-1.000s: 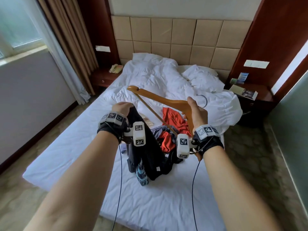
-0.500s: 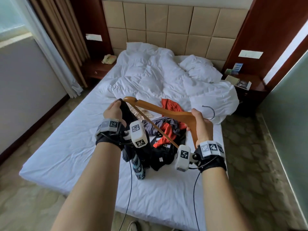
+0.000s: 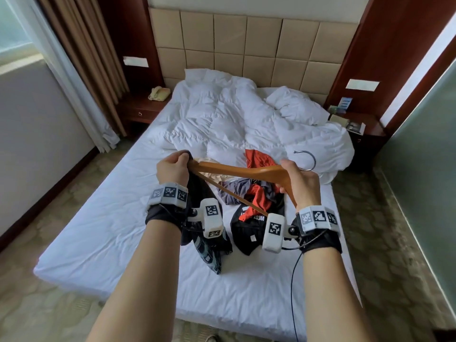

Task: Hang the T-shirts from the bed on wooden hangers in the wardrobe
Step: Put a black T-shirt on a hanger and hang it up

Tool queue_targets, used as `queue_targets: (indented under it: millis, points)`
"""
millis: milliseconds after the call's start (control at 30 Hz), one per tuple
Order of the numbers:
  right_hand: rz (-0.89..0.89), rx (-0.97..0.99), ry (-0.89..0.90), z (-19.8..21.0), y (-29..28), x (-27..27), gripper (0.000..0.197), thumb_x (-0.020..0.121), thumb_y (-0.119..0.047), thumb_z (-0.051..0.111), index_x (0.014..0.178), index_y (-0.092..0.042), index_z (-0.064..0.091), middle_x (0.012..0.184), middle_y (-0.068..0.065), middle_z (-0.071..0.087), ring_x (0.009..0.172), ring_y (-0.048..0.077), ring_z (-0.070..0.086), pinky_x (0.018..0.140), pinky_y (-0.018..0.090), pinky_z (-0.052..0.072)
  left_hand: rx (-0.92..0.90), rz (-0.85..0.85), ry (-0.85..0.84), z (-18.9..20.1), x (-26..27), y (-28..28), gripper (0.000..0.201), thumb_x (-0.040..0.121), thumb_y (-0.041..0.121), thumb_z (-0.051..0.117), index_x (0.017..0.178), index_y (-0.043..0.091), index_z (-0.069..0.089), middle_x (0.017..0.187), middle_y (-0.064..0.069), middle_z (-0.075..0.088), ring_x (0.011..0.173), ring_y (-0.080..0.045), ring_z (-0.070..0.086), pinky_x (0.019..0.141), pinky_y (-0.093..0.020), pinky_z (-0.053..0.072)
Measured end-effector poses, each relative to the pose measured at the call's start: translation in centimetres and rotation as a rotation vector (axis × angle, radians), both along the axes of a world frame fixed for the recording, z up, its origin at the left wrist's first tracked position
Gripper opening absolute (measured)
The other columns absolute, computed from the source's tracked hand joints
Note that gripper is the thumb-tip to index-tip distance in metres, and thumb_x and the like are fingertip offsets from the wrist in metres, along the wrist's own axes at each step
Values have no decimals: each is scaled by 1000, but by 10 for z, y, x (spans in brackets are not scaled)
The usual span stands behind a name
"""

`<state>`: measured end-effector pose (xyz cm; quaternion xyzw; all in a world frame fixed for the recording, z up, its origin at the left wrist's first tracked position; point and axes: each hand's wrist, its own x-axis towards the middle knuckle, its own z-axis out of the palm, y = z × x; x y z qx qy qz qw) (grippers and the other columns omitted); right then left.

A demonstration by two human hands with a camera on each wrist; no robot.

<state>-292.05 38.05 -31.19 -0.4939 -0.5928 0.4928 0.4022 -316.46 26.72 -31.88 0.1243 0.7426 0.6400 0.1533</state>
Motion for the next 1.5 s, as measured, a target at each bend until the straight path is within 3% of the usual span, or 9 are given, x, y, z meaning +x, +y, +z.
queue_targets:
  millis: [167,300,401,567,701,834,1001,1268,1502]
  points:
    - [34,45,0,3,-12,-19,59,84,-58,67,68,-2,75,61,19,69,55,23,64,65,33,50,-203,-91,253,5,-8,-8,18,91,23,61,94,25,78,91,4,71,83,-15,61,74,-24,44]
    - [96,48,-13,1,-15,-34,92,67,-83,62,78,9,70,68,25,67,58,24,61,66,34,48,-363,-17,353,5,-19,-10,19,93,27,59,96,29,77,118,-3,56,76,-21,55,81,-28,44]
    - [176,37,29,-1,-16,-41,105,61,-87,64,88,14,63,67,27,59,59,23,54,66,35,44,-354,-22,402,8,-23,-10,20,93,20,59,98,23,78,107,-6,67,90,-28,63,80,-30,47]
    - [291,8,71,2,-21,-49,43,69,-56,77,83,-16,73,64,0,67,56,10,58,65,26,47,-260,-84,417,10,-29,-9,18,86,9,64,96,11,79,97,-8,75,97,-25,67,81,-22,44]
    - [355,71,58,-4,-20,-55,21,73,-26,87,85,-16,73,65,-8,66,59,6,58,66,26,47,-214,-181,438,9,-31,-9,17,85,8,67,96,13,79,94,-5,76,93,-19,68,78,-16,43]
    - [375,107,-12,-4,-18,-59,24,71,-25,90,84,-13,73,68,-9,68,63,6,60,72,29,48,-207,-287,464,9,-32,-11,19,83,10,67,95,18,79,91,2,76,88,-10,67,73,-5,42]
    - [402,94,-20,-2,-20,-72,29,71,-26,90,92,-11,75,71,-10,72,63,1,63,74,27,51,-179,-415,470,13,-27,-8,14,78,13,74,86,23,80,81,7,75,81,-7,69,84,-25,54]
    - [426,125,-56,-13,-23,-94,26,75,-25,86,87,-44,72,97,-9,75,99,12,70,98,44,53,-61,-507,422,20,-20,1,10,79,12,77,87,17,80,81,4,76,79,-6,71,77,-23,55]
    - [448,32,-6,-10,-20,-109,28,80,-18,82,101,-31,67,93,6,74,72,17,70,73,38,58,29,-527,402,33,-19,9,11,79,7,77,88,12,79,83,3,76,79,-4,72,78,-21,56]
